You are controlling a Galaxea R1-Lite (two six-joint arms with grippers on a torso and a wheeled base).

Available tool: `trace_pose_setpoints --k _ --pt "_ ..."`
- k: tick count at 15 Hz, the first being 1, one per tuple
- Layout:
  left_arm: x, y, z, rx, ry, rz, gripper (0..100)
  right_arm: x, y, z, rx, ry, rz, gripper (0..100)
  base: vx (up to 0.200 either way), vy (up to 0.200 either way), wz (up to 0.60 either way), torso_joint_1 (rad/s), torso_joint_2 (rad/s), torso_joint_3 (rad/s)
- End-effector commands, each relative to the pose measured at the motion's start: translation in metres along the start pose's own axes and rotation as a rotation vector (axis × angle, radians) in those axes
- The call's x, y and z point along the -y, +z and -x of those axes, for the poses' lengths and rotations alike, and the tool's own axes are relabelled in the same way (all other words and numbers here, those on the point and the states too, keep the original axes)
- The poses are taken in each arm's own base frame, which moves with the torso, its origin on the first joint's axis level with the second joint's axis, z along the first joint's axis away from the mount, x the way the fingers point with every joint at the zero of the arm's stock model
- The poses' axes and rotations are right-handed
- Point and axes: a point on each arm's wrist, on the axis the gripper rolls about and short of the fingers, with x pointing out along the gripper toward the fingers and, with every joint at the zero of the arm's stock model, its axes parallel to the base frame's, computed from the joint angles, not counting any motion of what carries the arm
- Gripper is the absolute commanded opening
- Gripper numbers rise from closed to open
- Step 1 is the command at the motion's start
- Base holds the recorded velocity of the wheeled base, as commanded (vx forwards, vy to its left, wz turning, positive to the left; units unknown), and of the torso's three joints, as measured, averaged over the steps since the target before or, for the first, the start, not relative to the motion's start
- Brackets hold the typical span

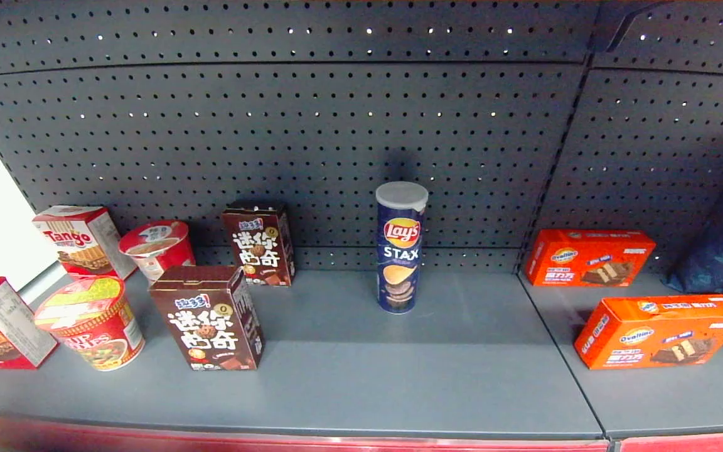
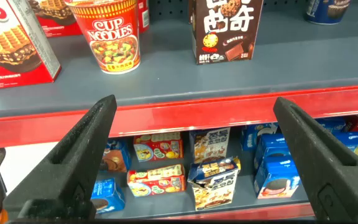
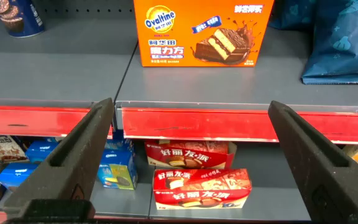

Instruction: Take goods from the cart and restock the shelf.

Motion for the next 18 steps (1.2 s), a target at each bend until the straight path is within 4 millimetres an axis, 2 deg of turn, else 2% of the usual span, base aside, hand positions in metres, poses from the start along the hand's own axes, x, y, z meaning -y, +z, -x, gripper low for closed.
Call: trace_pose_setpoints --k 1,13,18 --pt "0.0000 0.0005 0.0000 0.001 0.000 0.002 100 0.0000 0.0001 -0.0001 0.000 0.001 0.000 100 0.000 0.000 0.00 0.000 0.00 0.000" --pt "0.0000 0.0001 -0.0001 0.000 0.000 0.000 100 0.0001 0.0001 -0.0001 0.000 -0.002 0.002 100 0.000 0.000 0.00 0.000 0.00 0.000" --pt "0.0000 -0.0001 -0.0001 -0.002 0.000 0.002 100 0.0001 0.0001 -0.0001 0.000 -0.004 0.002 100 0.000 0.000 0.60 0.002 0.00 0.001"
